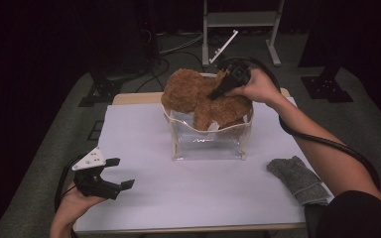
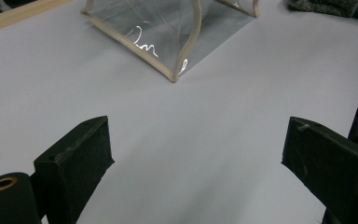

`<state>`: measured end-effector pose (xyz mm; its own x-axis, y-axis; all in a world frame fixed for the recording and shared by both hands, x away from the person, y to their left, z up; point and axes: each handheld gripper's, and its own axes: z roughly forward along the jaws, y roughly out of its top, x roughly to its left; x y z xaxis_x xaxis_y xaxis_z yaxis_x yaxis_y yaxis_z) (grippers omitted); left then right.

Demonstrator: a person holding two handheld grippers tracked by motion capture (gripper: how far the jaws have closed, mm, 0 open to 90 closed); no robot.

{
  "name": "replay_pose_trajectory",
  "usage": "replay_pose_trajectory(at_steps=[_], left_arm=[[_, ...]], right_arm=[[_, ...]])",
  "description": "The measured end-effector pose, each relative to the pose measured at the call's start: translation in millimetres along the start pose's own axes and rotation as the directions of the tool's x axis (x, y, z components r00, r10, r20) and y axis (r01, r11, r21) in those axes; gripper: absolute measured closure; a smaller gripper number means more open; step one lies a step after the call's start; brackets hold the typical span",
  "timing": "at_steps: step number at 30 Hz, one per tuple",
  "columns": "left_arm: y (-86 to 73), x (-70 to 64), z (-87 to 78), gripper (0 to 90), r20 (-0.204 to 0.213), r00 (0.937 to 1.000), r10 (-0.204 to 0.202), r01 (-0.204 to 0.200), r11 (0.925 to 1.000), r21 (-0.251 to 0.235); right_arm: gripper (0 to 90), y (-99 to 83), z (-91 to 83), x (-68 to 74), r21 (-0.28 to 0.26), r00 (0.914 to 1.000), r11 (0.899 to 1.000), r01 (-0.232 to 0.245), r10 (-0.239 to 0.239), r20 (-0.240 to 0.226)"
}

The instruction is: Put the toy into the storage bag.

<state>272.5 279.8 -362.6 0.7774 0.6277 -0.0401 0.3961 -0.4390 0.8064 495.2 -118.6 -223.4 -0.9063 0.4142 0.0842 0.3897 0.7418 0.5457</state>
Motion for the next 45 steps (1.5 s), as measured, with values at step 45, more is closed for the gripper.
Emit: replay_pose_trajectory(at_steps=[45], left_arm=[[-3.7,-0.1,-2.6,7.1,0.000,0.9999,-0.013,0.013,0.9999,0.005]], right_arm=[[54.2,-25.2,51.2,-11.1,0.111,0.9986,0.993,-0.044,0.047,-0.026]])
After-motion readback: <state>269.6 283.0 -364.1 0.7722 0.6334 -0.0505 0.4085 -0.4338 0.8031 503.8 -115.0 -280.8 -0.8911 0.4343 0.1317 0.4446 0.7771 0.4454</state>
